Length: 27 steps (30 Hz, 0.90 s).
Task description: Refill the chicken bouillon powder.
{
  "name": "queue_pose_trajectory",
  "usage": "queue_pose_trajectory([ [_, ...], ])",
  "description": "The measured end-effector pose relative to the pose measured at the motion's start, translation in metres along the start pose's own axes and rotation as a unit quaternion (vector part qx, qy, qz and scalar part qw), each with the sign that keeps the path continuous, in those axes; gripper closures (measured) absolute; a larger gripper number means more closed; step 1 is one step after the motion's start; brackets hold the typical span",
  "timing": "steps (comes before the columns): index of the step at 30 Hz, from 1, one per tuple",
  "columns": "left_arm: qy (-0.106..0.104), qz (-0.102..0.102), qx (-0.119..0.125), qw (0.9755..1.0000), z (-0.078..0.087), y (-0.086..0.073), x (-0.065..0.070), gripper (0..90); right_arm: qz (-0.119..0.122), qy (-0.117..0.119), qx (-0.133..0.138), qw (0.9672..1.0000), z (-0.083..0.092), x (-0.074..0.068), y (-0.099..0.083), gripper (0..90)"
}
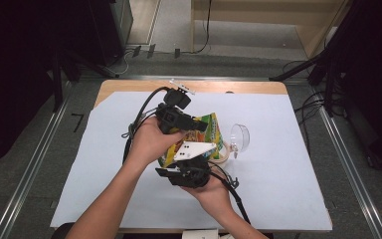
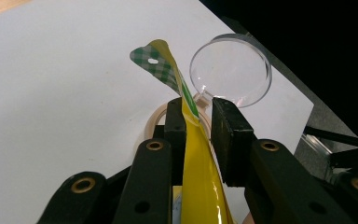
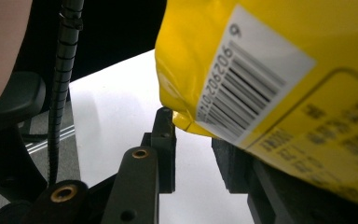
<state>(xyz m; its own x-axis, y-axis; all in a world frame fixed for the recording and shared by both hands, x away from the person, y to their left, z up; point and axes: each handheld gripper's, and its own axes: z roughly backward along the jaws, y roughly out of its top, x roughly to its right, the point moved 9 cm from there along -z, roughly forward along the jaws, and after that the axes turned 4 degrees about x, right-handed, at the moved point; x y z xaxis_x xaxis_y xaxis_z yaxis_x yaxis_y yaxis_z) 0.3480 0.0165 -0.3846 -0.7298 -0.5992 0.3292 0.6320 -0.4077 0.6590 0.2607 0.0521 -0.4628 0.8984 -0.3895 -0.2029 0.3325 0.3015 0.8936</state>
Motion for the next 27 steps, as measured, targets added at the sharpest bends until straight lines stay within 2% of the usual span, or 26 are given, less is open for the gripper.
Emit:
queue_pose_trajectory([
  [3,-0.004,0.005,-0.001,1.0000,-0.0007,0.0006,-0.0009,77.2,0.001,0.000,-0.001,1.0000,0.0010,-0.0005,0.0005,72.3],
  [13,-0.005,0.003,-0.003,1.0000,-0.0013,0.0001,0.0009,77.2,-0.004,-0.002,0.001,1.0000,0.0004,-0.0006,0.0000,72.4],
  [16,-0.002,-0.006,-0.004,1.0000,0.0002,0.0001,0.0050,77.2,0.001,-0.004,0.006,1.0000,0.0005,-0.0011,0.0004,72.9],
  [27,-0.003,-0.006,-0.004,1.0000,0.0010,-0.0010,0.0064,77.6,0.003,-0.005,0.009,0.9999,0.0001,-0.0021,-0.0013,73.0],
])
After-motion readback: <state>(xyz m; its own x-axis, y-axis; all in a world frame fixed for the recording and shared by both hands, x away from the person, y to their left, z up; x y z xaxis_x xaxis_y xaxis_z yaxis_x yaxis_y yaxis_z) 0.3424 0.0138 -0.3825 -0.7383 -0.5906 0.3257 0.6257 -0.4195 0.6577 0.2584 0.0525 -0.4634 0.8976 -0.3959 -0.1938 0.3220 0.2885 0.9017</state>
